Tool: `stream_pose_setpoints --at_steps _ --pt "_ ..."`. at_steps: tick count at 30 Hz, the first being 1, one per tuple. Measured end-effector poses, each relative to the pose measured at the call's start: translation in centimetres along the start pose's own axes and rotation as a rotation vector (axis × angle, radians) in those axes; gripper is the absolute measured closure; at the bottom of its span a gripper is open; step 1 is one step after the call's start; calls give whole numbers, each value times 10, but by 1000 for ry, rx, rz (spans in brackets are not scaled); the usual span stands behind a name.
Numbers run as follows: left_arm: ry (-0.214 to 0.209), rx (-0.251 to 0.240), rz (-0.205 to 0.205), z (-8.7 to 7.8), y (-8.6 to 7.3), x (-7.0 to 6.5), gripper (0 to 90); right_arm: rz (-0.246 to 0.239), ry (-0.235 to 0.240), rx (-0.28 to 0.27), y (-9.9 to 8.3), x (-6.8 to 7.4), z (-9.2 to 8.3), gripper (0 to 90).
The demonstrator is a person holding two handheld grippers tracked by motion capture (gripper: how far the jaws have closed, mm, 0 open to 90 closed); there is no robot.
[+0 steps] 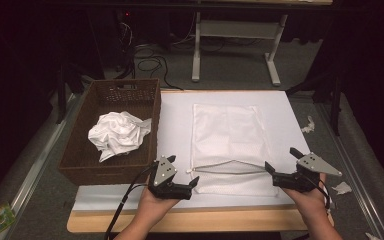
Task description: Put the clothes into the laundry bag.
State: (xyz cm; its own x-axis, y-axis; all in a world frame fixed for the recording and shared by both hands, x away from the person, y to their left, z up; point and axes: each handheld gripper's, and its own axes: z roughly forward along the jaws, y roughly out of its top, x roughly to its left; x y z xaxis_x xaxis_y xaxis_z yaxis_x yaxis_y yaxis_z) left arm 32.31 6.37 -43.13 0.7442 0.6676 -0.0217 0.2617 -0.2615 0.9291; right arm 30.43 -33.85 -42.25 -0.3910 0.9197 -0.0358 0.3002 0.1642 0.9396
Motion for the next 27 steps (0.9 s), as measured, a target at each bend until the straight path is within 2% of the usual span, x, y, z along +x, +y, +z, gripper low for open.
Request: stream_pose_setpoints --at_steps 4,17,24,27 --pt "0 -9 -10 0 1 -1 18 21 2 -2 -2 -4 -1 2" --pt "-30 4 -29 5 -1 -3 71 26 8 2 -4 -6 -4 2" --pt "-38 14 -45 7 -4 -4 102 26 18 1 -4 -5 -3 2" --pt "-48 35 -56 10 -5 -4 118 30 20 1 -4 -4 -3 2"
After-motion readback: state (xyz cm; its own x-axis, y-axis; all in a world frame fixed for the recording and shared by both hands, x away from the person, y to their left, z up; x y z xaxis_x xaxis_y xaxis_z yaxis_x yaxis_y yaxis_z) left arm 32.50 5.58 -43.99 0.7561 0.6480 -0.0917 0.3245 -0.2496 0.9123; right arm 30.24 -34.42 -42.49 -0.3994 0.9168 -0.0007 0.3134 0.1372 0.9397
